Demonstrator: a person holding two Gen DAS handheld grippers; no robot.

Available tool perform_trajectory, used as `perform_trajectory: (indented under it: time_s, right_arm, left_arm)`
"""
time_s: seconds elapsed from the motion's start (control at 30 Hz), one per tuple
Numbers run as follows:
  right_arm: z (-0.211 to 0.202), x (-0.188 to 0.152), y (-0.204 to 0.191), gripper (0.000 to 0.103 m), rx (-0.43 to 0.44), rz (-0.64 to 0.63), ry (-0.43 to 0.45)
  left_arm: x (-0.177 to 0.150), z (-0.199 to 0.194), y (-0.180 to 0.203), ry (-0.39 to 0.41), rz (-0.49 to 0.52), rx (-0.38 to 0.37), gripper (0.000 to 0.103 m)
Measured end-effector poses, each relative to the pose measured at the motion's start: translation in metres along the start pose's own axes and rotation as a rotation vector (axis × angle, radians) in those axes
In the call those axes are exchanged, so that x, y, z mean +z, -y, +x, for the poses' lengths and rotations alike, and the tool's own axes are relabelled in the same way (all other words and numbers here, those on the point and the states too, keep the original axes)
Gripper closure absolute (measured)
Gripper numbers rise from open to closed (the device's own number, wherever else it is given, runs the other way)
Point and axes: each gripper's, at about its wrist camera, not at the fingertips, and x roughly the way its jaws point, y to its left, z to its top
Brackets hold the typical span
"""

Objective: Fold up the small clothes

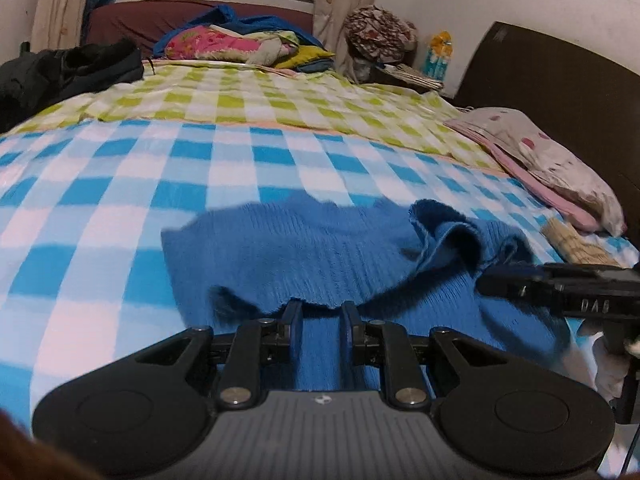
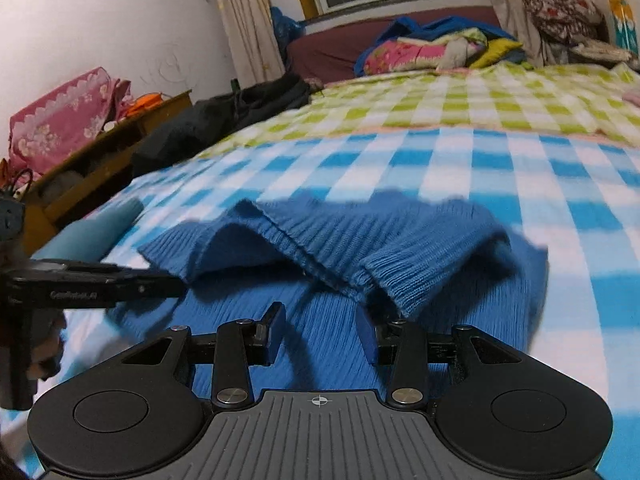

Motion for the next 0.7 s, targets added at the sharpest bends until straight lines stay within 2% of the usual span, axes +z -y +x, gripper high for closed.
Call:
perform_trajectory:
  time_s: [0.17, 0.27, 0.33, 0.53, 0.63, 0.7]
  right_arm:
    - [0.013, 0.039, 0.021, 0.066, -0.076, 0.112, 0.100]
    - [0.011, 0.052, 0.032, 0.065, -0.116, 0.174, 0.149]
    - [0.003, 0.051, 0.034, 0.065, -0.123, 0.180, 0.171]
    - [-0.008, 0.028, 0.048, 0.065, -0.221, 0.179, 0.133]
    - [-0.007, 0.019, 0.057, 0.065, -0.252, 0.213, 0.110]
    - [-0.007, 0.016, 0.060, 0.065, -0.259, 0.213, 0.108]
  left_arm:
    - [0.026, 0.014, -0.011, 0.086, -0.054, 0.110, 0.078]
    - [0.032, 0.013, -0.022, 0.114, -0.122, 0.131, 0.078]
    - [0.029, 0.009, -0.025, 0.124, -0.124, 0.145, 0.078]
    - [0.016, 0.008, -0.026, 0.097, -0.130, 0.159, 0.076]
    - [0.017, 0.011, -0.028, 0.104, -0.141, 0.175, 0.066]
    - [0.019, 0.015, -0.032, 0.107, -0.133, 0.197, 0.064]
